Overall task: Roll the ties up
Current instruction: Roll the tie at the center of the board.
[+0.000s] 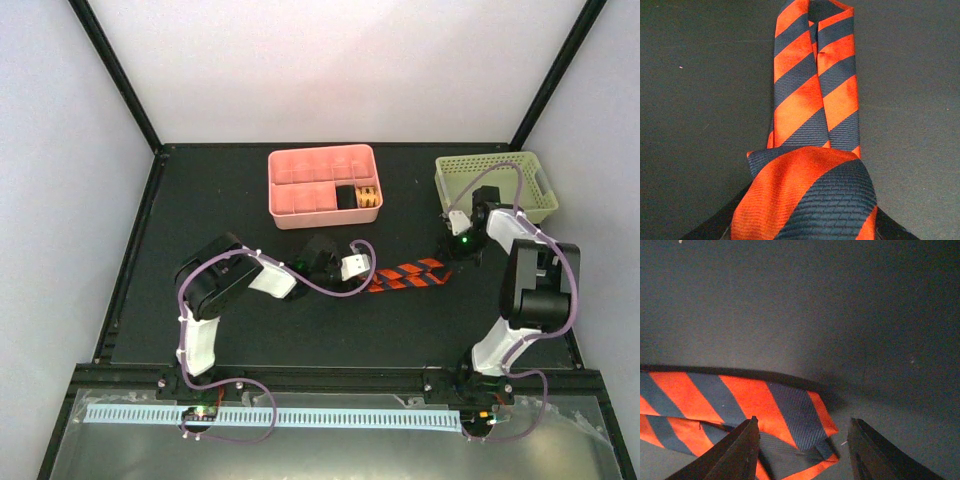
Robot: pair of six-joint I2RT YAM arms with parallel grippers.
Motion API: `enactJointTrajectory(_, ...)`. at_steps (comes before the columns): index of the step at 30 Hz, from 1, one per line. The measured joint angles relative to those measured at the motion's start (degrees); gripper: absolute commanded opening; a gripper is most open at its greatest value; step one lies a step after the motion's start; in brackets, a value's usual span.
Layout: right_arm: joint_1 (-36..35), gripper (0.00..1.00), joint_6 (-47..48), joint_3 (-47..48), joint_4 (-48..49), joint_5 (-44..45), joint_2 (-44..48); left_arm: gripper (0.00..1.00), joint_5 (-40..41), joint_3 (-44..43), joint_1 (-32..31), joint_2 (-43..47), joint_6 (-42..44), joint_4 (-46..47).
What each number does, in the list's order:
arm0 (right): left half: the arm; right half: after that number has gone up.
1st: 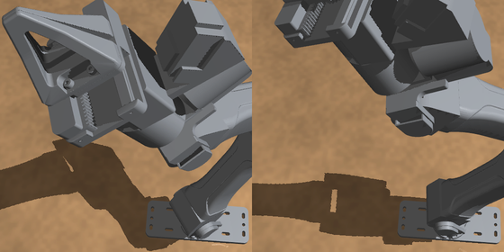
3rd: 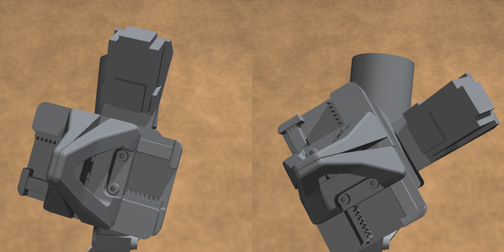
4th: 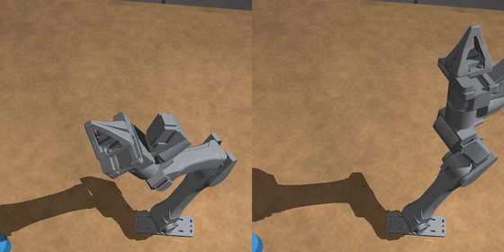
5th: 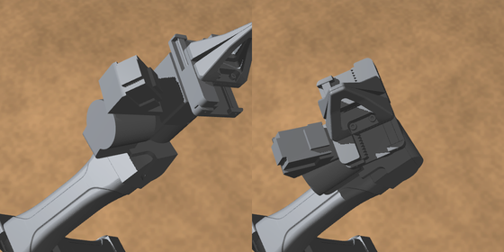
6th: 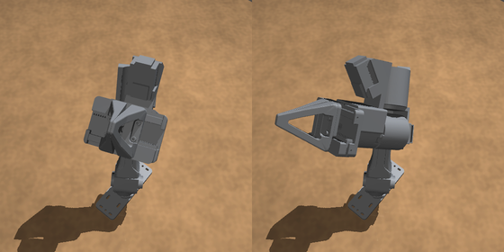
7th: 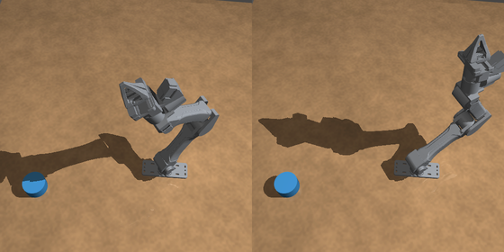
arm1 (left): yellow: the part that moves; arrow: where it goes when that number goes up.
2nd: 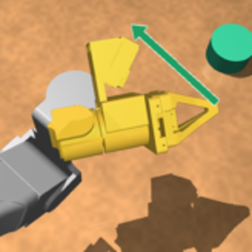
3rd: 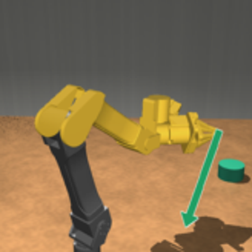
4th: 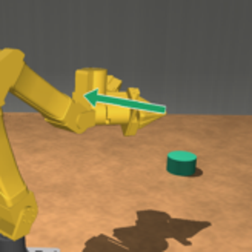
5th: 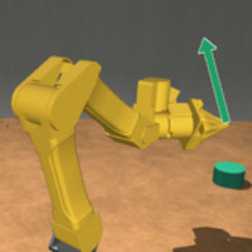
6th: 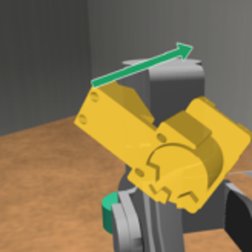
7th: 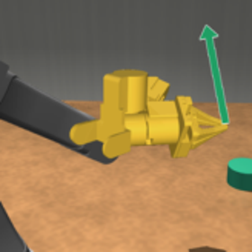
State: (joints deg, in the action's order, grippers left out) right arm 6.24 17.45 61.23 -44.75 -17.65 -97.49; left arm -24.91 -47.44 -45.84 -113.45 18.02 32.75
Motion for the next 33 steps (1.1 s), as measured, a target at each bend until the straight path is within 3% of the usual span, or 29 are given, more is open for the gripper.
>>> enactJointTrajectory(3,0.0,0.41,-0.2,0.0,0.4,0.0,-1.6,0.38,0.1,0.0,0.0,0.0,0.0,-0.1)
enactJointTrajectory(7,0.0,0.37,-0.4,0.0,-0.3,-1.6,-4.0,0.38,0.3,0.0,0.0,0.2,0.0,-0.3)
enactJointTrajectory(13,0.0,0.03,-0.6,0.1,-1.9,-3.6,-4.2,0.37,0.3,0.0,0.0,0.2,0.0,-0.4)
enactJointTrajectory(27,2.8,0.02,1.4,-0.8,-8.6,-5.7,5.0,0.36,0.7,-0.1,-0.2,0.2,0.0,-0.6)
enactJointTrajectory(33,3.1,0.02,1.9,-0.9,-9.5,-6.5,1.4,0.36,0.8,-0.4,-0.2,0.2,0.0,-1.2)
